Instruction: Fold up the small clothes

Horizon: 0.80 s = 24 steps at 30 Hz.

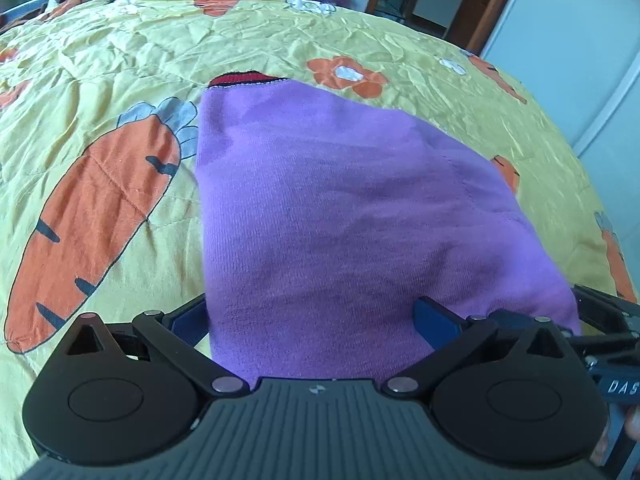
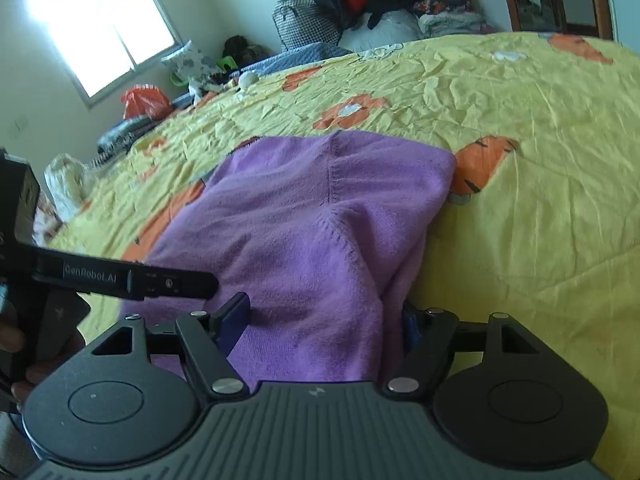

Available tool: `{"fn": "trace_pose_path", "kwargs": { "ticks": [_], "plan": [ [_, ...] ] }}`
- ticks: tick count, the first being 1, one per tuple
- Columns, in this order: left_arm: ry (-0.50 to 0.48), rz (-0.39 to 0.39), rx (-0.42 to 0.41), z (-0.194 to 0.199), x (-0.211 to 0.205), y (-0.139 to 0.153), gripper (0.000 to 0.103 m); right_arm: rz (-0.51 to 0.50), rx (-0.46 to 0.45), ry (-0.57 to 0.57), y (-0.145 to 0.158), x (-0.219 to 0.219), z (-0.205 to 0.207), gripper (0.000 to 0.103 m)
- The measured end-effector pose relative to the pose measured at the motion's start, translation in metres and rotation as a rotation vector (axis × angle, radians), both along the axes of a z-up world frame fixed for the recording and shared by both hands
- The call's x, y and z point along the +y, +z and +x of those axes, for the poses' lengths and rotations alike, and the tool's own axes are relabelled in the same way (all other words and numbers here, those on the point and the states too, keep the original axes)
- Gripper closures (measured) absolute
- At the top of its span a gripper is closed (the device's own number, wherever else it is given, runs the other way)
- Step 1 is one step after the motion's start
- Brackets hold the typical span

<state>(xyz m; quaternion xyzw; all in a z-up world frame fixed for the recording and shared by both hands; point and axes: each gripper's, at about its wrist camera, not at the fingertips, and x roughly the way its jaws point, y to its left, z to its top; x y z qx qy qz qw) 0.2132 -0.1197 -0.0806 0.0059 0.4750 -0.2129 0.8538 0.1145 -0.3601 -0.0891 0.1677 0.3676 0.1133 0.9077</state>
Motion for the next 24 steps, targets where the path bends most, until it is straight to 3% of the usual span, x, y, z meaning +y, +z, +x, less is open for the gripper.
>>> {"fn": "trace_pose_path", "kwargs": {
  "ticks": [4,7,9,10,11,12,13,14,15,21,24],
  "plan": [
    [0.007,0.009,0.008,0.004,-0.002,0.001,0.0,0.026,-0.009,-0.013,-0.002,-0.002,0.001,0.03],
    [0.005,0.005,-0.003,0.007,-0.004,0.0,0.0,-0.033,-0.021,-0.018,-0.001,0.006,0.0,0.035],
    [-0.009,-0.009,-0.032,0.007,-0.003,-0.003,0.0,-0.054,-0.022,-0.01,-0.001,0.011,0.001,0.052],
    [-0.01,-0.019,-0.048,0.007,-0.001,-0.004,0.0,-0.062,-0.024,-0.013,0.0,0.013,0.001,0.055],
    [-0.011,-0.02,-0.053,0.008,-0.002,-0.004,0.001,-0.071,-0.031,-0.013,0.003,0.015,0.001,0.068],
    [-0.008,-0.016,-0.062,0.007,-0.003,-0.003,0.019,-0.078,-0.044,-0.021,0.007,0.016,0.0,0.079],
    [-0.015,-0.027,-0.072,0.006,-0.002,0.001,0.033,-0.081,-0.054,-0.027,0.011,0.019,-0.001,0.08],
    [-0.015,-0.049,-0.063,0.007,0.0,0.006,0.059,-0.089,-0.065,-0.027,0.016,0.022,-0.001,0.083],
    [-0.018,-0.061,-0.056,0.01,0.002,0.013,0.071,-0.092,-0.076,-0.029,0.022,0.025,-0.001,0.084],
    [-0.06,0.017,-0.115,0.019,0.006,0.049,0.077,-0.071,-0.144,0.0,0.067,0.042,0.012,0.085],
    [-0.052,0.019,-0.141,0.024,0.011,0.074,0.078,-0.056,-0.176,0.013,0.088,0.047,0.019,0.085]
  ]
}}
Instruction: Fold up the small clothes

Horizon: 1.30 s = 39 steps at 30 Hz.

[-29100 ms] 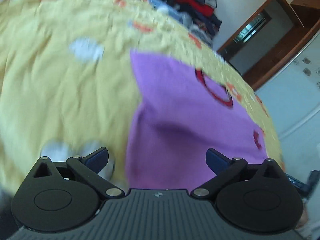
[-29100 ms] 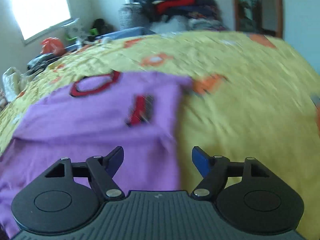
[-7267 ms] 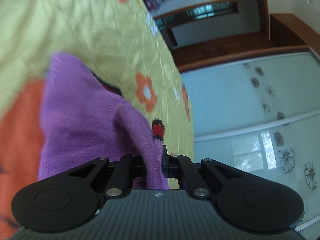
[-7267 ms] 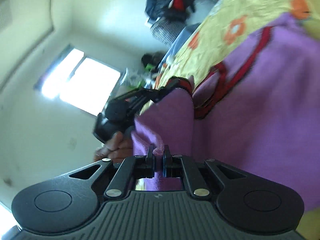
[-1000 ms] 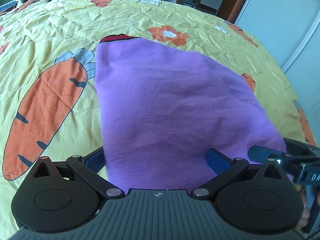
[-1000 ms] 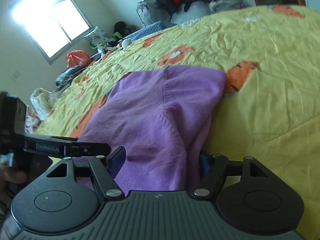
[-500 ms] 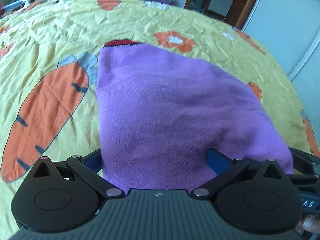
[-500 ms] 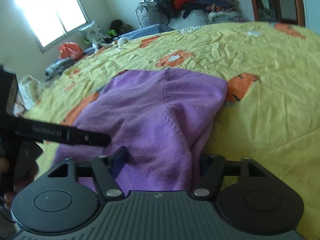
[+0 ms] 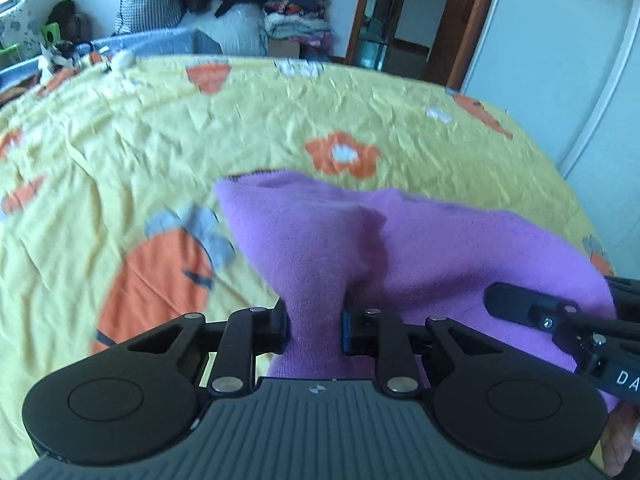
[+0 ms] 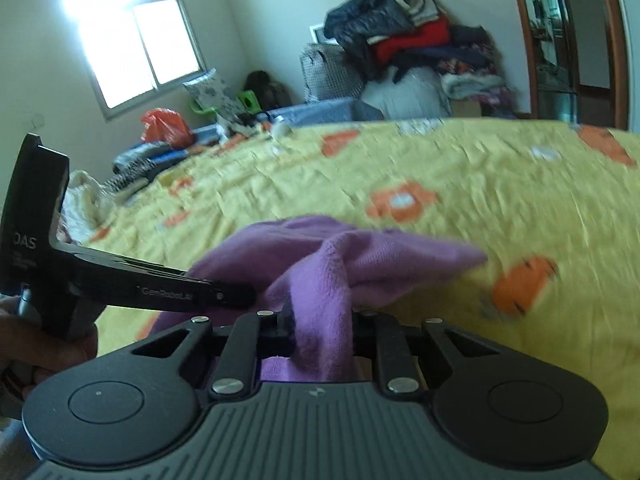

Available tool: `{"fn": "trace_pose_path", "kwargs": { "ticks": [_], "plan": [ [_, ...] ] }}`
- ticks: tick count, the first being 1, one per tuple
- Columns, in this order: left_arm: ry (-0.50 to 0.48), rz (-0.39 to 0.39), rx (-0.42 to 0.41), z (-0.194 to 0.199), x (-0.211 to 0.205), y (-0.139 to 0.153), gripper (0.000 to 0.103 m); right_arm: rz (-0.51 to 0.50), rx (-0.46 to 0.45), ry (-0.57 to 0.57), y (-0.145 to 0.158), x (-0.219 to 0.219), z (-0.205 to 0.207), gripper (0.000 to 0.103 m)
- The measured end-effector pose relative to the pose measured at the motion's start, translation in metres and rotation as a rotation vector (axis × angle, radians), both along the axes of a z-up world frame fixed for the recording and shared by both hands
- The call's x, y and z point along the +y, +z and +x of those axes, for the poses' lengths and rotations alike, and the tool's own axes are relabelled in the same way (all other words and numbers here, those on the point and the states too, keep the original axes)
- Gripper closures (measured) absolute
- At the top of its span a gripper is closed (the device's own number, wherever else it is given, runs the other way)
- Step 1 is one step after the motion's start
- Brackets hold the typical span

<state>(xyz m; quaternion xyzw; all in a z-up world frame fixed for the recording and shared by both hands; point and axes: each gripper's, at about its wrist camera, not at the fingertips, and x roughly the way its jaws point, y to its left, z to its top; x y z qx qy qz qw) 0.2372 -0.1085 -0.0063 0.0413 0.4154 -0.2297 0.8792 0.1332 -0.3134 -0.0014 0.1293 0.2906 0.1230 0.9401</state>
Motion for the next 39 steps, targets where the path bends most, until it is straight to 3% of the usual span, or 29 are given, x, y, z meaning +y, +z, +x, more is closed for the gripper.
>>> {"fn": "trace_pose_path", "kwargs": {
  "ticks": [3,8,15,20,22,23,24,25,26,27,31,35,37,39],
  "plan": [
    [-0.008,0.009,-0.033,0.003,0.006,0.028,0.078,0.055,-0.022,0.01,0.021,-0.003,0.005,0.085],
    [-0.021,-0.015,-0.061,-0.001,0.017,0.066,0.077,0.064,-0.08,0.025,0.047,-0.004,-0.003,0.085],
    [-0.06,-0.014,-0.087,-0.018,-0.003,0.082,0.077,0.072,-0.123,-0.007,0.06,-0.021,-0.029,0.085],
    [-0.106,-0.009,-0.112,-0.032,-0.039,0.079,0.077,0.085,-0.133,-0.073,0.057,-0.052,-0.049,0.085],
    [-0.116,-0.008,-0.101,-0.036,-0.053,0.07,0.075,0.106,-0.122,-0.099,0.046,-0.065,-0.055,0.084],
    [-0.096,-0.011,-0.064,-0.034,-0.057,0.058,0.066,0.088,-0.101,-0.104,0.034,-0.069,-0.056,0.075],
    [-0.077,-0.003,-0.005,-0.03,-0.06,0.042,0.049,0.052,-0.054,-0.101,0.015,-0.072,-0.053,0.039],
    [-0.054,0.022,0.034,-0.028,-0.06,0.024,0.041,-0.003,0.028,-0.136,-0.003,-0.075,-0.053,0.015],
    [-0.025,0.028,0.041,-0.032,-0.055,0.01,0.042,-0.068,0.074,-0.197,-0.018,-0.078,-0.063,0.011],
    [-0.011,0.033,0.05,-0.039,-0.048,-0.001,0.05,-0.086,0.057,-0.223,-0.026,-0.083,-0.081,0.011],
    [-0.037,-0.038,0.134,-0.077,-0.015,-0.028,0.048,0.046,0.035,-0.252,-0.049,-0.112,-0.143,0.011],
    [-0.06,-0.042,0.186,-0.107,-0.005,-0.05,0.044,0.118,0.044,-0.289,-0.067,-0.127,-0.163,0.011],
    [-0.072,0.013,0.172,-0.12,-0.006,-0.064,0.044,0.068,0.037,-0.289,-0.068,-0.12,-0.163,0.015],
    [-0.108,0.092,0.079,-0.136,-0.008,-0.069,0.033,-0.095,0.09,-0.268,-0.072,-0.103,-0.152,0.018]
  ]
}}
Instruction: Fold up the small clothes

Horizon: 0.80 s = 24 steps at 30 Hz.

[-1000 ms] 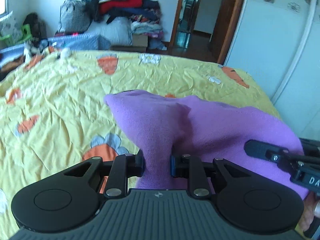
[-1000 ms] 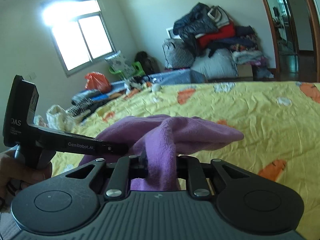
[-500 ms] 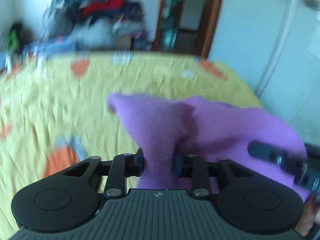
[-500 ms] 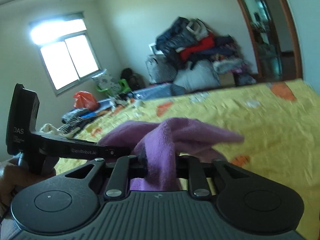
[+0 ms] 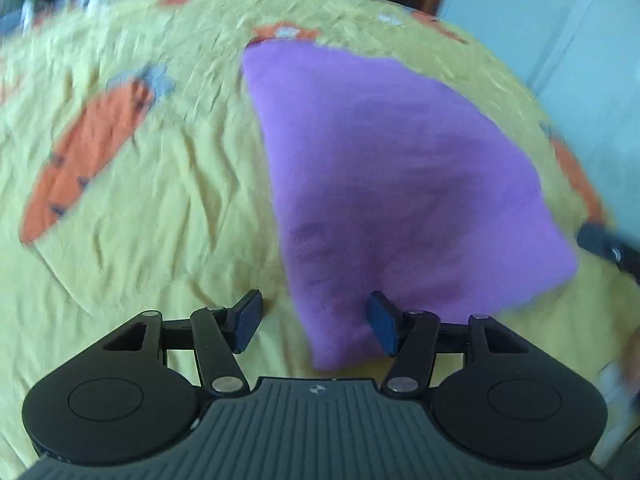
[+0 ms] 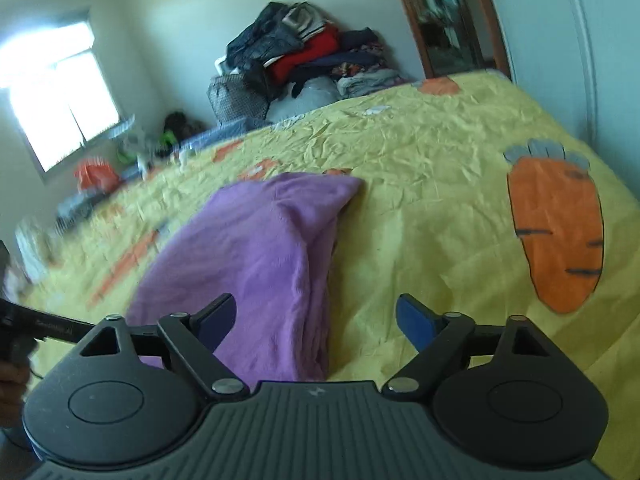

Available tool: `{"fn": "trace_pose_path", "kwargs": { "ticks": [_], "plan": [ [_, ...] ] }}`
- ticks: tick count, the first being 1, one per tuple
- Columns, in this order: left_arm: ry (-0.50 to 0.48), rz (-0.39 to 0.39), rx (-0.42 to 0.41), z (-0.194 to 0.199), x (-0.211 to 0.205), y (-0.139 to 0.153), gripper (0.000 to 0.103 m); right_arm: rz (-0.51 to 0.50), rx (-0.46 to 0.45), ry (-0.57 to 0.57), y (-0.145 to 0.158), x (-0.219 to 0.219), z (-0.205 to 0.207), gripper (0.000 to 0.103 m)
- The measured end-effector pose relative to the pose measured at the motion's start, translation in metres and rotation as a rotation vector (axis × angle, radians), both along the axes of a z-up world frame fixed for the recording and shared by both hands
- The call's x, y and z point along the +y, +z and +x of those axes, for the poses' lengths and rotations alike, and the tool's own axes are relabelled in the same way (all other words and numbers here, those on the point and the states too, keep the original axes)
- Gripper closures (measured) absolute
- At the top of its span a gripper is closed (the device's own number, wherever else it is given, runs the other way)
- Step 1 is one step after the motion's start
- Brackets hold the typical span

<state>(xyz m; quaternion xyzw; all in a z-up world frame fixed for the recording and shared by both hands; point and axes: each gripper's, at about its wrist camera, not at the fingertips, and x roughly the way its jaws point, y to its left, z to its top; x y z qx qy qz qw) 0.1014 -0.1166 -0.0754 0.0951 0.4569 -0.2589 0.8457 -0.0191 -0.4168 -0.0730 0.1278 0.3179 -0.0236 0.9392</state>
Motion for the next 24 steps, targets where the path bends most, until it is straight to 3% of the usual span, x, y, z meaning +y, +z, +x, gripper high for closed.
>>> {"fn": "trace_pose_path", "kwargs": {
  "ticks": [2,4,7,8,9,11,13,14,16,18,21,24],
  "plan": [
    [0.012,0.03,-0.039,-0.006,0.004,0.002,0.029,-0.172,0.015,-0.034,0.001,0.014,-0.001,0.024],
    [0.021,0.0,-0.081,-0.012,0.006,0.016,0.028,-0.158,-0.036,-0.013,0.012,0.015,0.005,0.024],
    [0.02,-0.065,-0.143,-0.02,-0.008,0.034,0.007,-0.161,-0.097,0.061,0.024,0.021,0.033,0.024],
    [0.022,-0.091,-0.138,-0.021,-0.014,0.034,0.006,-0.169,-0.1,0.096,0.025,0.025,0.047,0.042],
    [0.019,-0.096,-0.142,-0.022,-0.025,0.032,0.007,-0.164,-0.081,0.119,0.025,0.031,0.062,0.072],
    [0.014,-0.075,-0.153,-0.025,-0.045,0.022,0.008,-0.163,-0.04,0.17,0.021,0.037,0.086,0.08],
    [0.008,-0.031,-0.114,-0.023,-0.061,0.002,0.012,-0.246,0.049,0.149,0.008,0.041,0.106,0.085],
    [0.009,-0.009,-0.115,-0.023,-0.065,-0.007,0.011,-0.302,0.078,0.123,0.0,0.041,0.109,0.085],
    [-0.001,0.013,-0.175,-0.03,-0.068,-0.013,0.007,-0.197,0.06,0.112,-0.003,0.024,0.107,0.083],
    [0.03,0.008,-0.156,-0.033,-0.062,-0.007,0.007,-0.15,0.073,0.072,0.003,0.014,0.095,0.059],
    [0.104,-0.018,-0.169,-0.048,-0.05,0.009,0.0,-0.153,0.053,0.083,0.017,0.018,0.053,0.058],
    [0.176,-0.08,-0.152,-0.067,-0.039,0.017,0.0,-0.118,0.058,0.08,0.021,0.027,0.006,0.053]
  ]
}}
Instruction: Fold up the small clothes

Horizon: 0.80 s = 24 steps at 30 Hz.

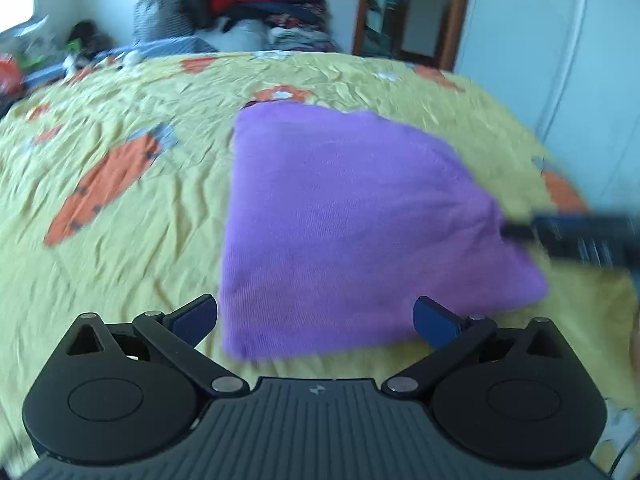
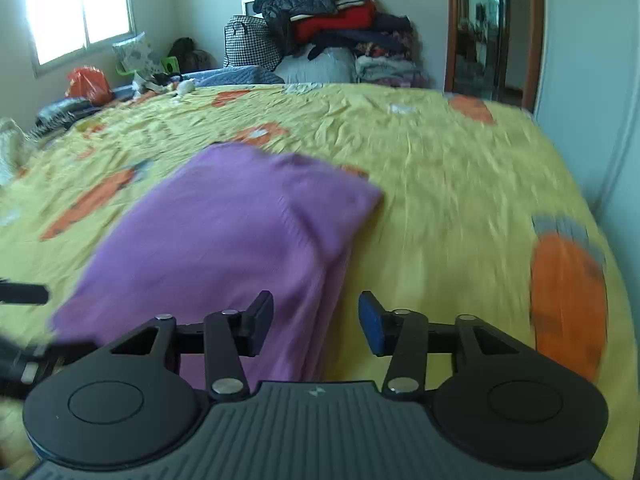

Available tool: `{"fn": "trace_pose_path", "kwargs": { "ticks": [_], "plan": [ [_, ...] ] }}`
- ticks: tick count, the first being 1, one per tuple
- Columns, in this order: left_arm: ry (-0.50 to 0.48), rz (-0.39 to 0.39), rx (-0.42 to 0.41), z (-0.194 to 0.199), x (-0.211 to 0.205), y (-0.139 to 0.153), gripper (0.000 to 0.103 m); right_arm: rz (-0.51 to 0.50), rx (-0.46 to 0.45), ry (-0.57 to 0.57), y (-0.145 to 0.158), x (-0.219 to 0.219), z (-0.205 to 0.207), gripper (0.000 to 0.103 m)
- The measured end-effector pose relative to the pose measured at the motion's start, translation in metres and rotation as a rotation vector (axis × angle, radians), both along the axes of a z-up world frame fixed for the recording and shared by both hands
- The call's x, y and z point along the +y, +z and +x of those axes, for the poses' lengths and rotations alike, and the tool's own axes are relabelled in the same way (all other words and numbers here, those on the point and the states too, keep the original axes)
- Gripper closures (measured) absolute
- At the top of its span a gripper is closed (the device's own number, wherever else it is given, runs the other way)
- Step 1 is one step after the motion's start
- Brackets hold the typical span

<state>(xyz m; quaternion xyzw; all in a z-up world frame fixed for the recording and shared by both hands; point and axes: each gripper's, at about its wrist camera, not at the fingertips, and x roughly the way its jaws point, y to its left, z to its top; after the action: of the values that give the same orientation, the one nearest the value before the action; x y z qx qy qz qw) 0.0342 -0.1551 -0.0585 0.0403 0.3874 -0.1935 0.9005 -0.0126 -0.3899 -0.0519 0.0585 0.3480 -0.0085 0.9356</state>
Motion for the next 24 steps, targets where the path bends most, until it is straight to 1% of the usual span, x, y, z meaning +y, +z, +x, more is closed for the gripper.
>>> {"fn": "trace_pose_path", "kwargs": {
  "ticks": [1,2,3,6,8,9,11,13,14,17,20,24],
  "plan": [
    [0.023,-0.02,0.015,-0.007,0.003,-0.001,0.0,-0.013,0.006,-0.011,-0.002,0.005,-0.016,0.047],
    [0.047,-0.036,0.03,-0.013,0.004,-0.002,0.0,-0.018,0.016,-0.014,-0.006,0.008,-0.027,0.038],
    [0.067,-0.046,0.045,-0.017,0.005,-0.005,0.0,-0.016,0.025,-0.012,-0.01,0.012,-0.039,0.035],
    [0.133,-0.05,0.083,-0.03,0.005,-0.018,0.0,0.015,0.041,-0.014,-0.022,0.022,-0.062,0.034],
    [0.149,-0.036,0.102,-0.034,0.002,-0.028,0.0,-0.015,0.048,-0.015,-0.03,0.03,-0.07,0.034],
    [0.153,-0.013,0.071,-0.04,-0.001,-0.029,0.0,-0.031,0.049,-0.014,-0.032,0.034,-0.071,0.032],
    [0.159,0.002,0.062,-0.047,-0.004,-0.031,0.0,-0.067,0.047,-0.003,-0.035,0.039,-0.068,0.027],
    [0.141,0.035,0.052,-0.051,-0.011,-0.032,0.0,-0.059,0.042,-0.011,-0.034,0.039,-0.063,0.025],
    [0.142,0.053,0.046,-0.052,-0.013,-0.033,0.0,-0.049,0.05,-0.006,-0.035,0.039,-0.06,0.021],
    [0.167,0.085,0.038,-0.051,-0.016,-0.035,0.0,-0.089,0.053,-0.017,-0.039,0.04,-0.051,0.016],
    [0.179,0.093,0.039,-0.05,-0.015,-0.036,0.0,-0.075,0.042,-0.046,-0.047,0.032,-0.047,0.0],
    [0.182,0.094,0.016,-0.053,-0.013,-0.037,0.0,-0.077,0.06,-0.03,-0.046,0.033,-0.044,0.0]
  ]
}}
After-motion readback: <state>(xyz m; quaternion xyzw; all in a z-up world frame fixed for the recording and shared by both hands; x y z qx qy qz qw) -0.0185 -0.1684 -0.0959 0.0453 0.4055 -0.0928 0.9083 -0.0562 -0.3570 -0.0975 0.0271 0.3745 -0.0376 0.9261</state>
